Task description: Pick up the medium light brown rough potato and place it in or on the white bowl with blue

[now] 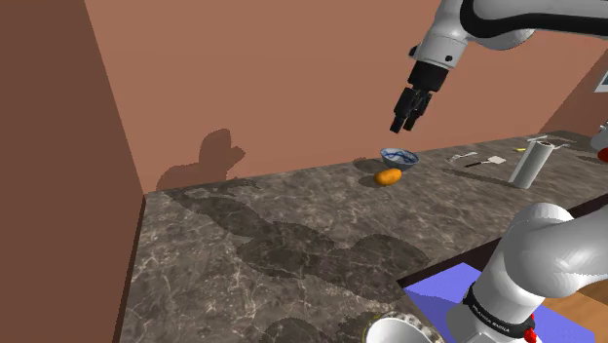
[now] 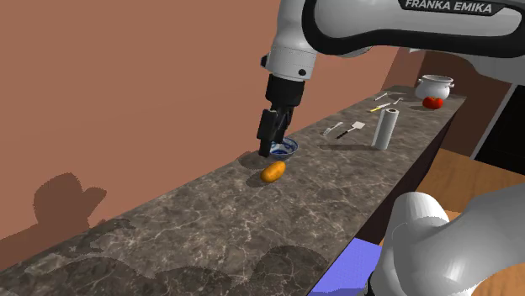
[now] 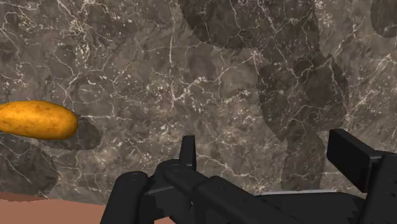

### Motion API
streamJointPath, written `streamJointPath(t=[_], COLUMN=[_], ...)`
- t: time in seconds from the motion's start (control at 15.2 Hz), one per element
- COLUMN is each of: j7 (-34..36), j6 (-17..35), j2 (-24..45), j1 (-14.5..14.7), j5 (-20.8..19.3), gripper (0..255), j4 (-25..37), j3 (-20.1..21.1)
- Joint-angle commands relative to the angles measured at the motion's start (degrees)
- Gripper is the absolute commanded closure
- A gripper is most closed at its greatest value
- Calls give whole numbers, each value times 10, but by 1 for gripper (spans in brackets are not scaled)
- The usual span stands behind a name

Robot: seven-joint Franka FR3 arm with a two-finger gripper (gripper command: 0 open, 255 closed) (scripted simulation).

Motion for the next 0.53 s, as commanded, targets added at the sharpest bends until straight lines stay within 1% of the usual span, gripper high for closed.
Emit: streamJointPath(t=[0.0,0.46], j7=[0,-147], j6=[0,110], j2=[0,-27], j1=[0,7], j5=[0,-98], gripper=[0,0], j4=[0,-130], j3=[0,-24])
